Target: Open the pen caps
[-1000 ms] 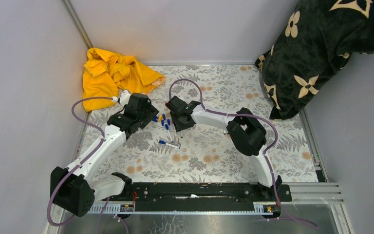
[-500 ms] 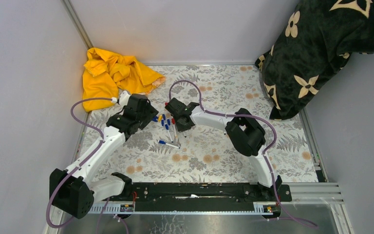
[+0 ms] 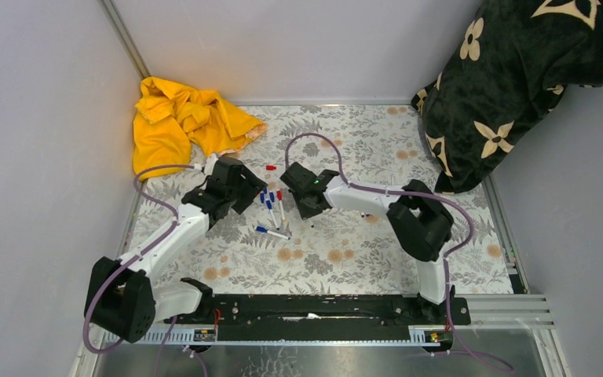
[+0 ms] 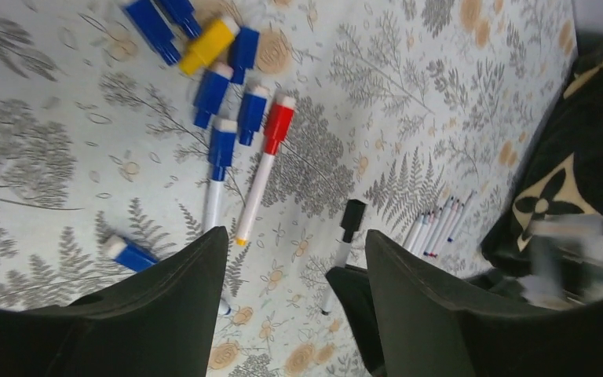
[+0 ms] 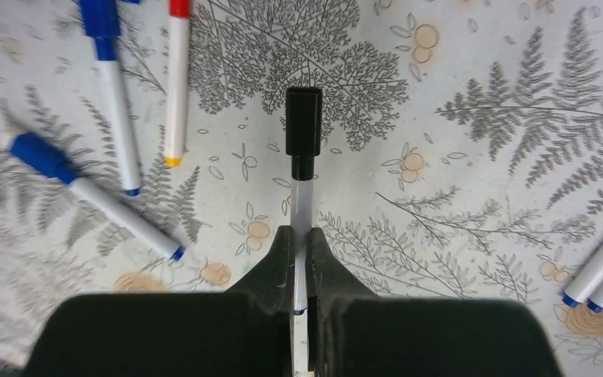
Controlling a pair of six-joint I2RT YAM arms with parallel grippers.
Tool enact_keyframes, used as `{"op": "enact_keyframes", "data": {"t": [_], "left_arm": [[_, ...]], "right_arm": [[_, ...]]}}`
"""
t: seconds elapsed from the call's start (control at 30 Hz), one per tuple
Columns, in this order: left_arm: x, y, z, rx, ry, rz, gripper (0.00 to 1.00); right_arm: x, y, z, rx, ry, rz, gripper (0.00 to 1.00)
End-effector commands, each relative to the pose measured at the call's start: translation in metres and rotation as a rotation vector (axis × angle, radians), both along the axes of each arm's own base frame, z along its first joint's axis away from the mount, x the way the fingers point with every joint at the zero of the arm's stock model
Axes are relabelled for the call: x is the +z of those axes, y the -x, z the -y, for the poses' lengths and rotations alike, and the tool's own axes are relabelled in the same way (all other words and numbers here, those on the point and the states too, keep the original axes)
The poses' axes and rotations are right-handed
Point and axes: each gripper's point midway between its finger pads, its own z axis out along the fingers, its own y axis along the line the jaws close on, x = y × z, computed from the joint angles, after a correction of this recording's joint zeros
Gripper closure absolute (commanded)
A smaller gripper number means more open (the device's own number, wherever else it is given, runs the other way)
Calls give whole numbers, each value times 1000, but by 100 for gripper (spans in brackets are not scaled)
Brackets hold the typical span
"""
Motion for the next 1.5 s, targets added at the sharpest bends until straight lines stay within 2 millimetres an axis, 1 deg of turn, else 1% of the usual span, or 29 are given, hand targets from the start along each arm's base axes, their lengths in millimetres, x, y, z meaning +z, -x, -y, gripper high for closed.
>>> {"op": "enact_keyframes", "data": {"t": [0.0,0.13,0.3,0.37,0.53,0.63,0.7,0.9,1.03,1.27,1.33,1.47], "left_arm": [[14,-14,42,-105,165,76,28],[14,-20,63,-148,197,83,28],[18,-26,87,-196,225,94,28],[24,-31,96,-208,238,115,28],[25,-36,108,-222,252,124,29],[23,-37,114,-235,256,121,32],[22,-37,118,-240,261,121,35],[16,-39,119,-231,266,112,43],[17,-42,122,-226,274,118,54],[20,-44,128,-233,284,126,62],[19,-43,129,-234,283,127,67],[20,-41,128,-235,282,134,83]], "right_arm": [[59,-9,-9,-7,-245,25,100],[73,-4,-13,17,-357,-29,100],[82,1,-18,42,-428,-62,100],[84,1,-19,46,-444,-75,100],[89,1,-17,55,-472,-83,100],[94,1,-18,59,-491,-85,100],[97,0,-16,56,-497,-82,100],[103,-3,-10,49,-524,-86,100],[104,0,-8,53,-532,-96,100],[101,4,-5,61,-537,-115,100],[101,4,-3,57,-536,-115,100],[102,3,2,46,-542,-108,100]]}}
